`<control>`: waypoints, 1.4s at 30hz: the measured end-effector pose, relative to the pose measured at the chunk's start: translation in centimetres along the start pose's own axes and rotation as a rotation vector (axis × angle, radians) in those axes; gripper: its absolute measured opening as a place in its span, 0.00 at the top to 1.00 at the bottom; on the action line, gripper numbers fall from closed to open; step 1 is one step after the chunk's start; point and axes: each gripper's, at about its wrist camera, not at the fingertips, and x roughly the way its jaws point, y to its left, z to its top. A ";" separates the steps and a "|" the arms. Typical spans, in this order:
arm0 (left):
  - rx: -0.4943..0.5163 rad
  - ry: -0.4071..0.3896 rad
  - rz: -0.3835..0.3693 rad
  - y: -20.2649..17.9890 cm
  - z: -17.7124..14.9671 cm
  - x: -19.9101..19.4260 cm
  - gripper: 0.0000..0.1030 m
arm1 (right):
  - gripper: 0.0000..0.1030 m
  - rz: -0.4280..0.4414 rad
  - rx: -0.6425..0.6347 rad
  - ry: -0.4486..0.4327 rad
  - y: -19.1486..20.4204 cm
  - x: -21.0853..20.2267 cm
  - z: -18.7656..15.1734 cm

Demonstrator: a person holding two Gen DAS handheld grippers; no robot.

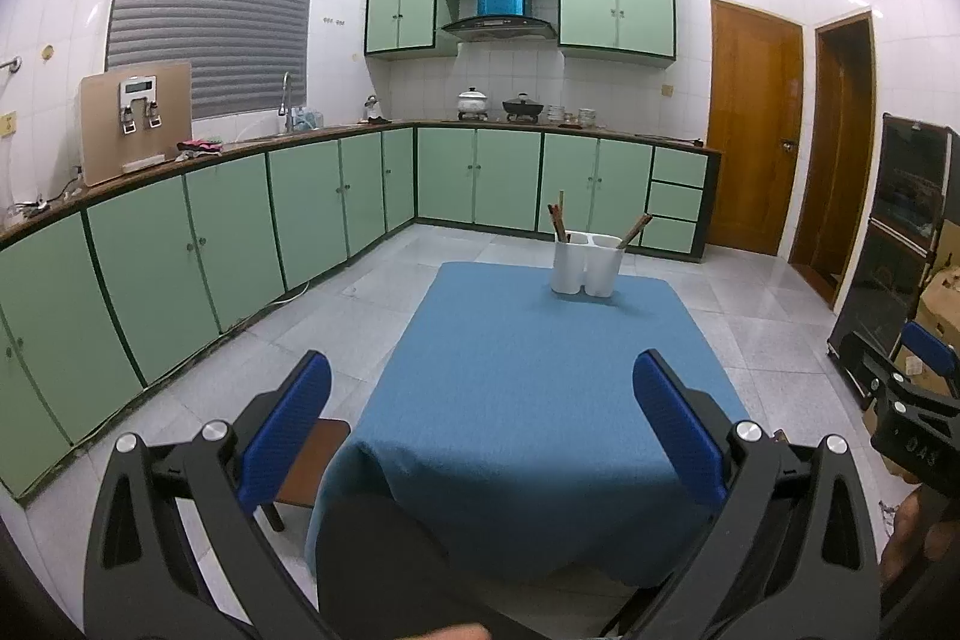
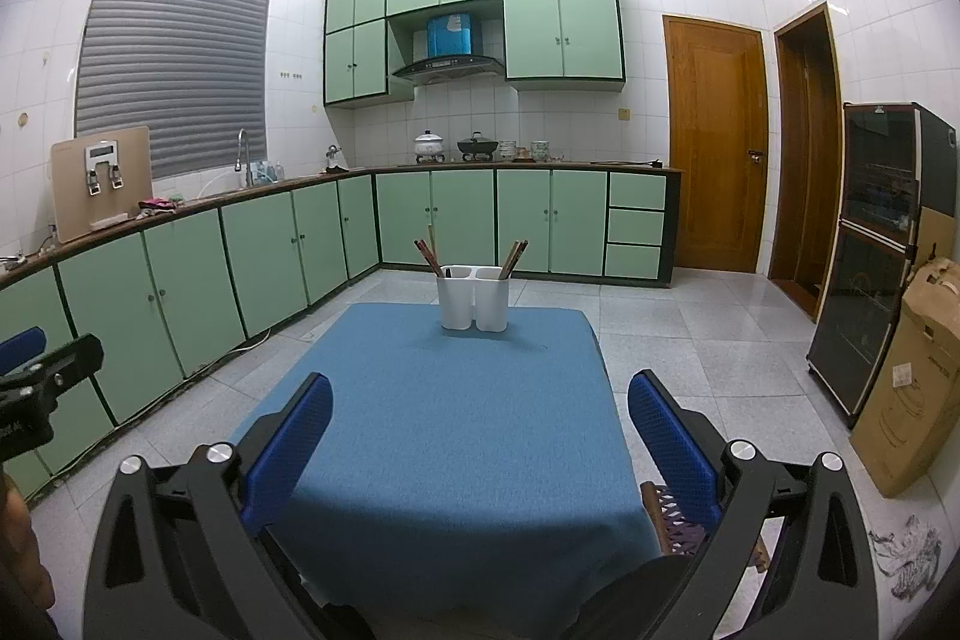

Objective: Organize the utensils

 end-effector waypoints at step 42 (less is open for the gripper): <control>0.002 0.002 -0.007 0.2 0.5 0.0 0.05 | 0.06 0.000 0.001 0.005 0.0 0.1 -0.1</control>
